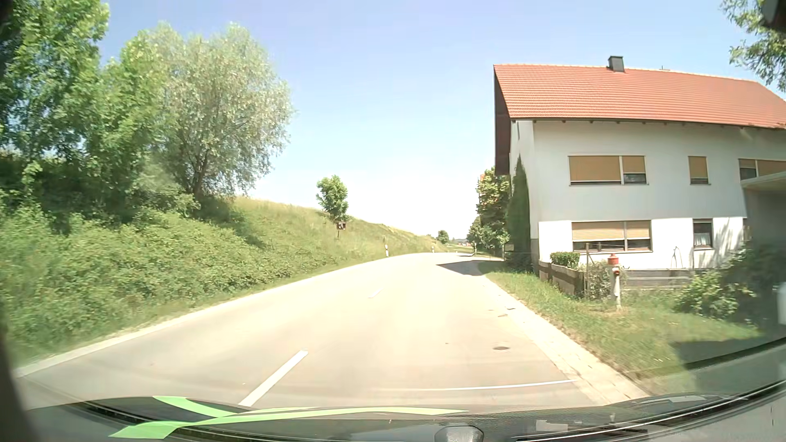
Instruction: Follow the waypoints while adhering to traffic rules and regulations
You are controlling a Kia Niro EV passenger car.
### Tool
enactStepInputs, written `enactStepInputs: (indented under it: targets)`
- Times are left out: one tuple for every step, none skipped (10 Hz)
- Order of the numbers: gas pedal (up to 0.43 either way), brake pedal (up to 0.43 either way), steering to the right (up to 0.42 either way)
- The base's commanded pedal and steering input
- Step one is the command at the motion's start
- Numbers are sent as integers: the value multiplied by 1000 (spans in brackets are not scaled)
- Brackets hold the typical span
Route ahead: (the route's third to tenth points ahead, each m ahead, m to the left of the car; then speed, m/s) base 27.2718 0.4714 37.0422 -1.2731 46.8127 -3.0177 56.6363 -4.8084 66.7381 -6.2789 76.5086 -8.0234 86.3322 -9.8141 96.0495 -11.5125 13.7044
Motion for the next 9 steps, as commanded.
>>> enactStepInputs:
  targets:
    - [0, 0, 9]
    - [0, 0, 9]
    - [0, 0, 9]
    - [0, 0, 9]
    - [0, 0, 9]
    - [0, 0, 9]
    - [0, 0, 9]
    - [8, 0, 9]
    - [28, 0, 9]
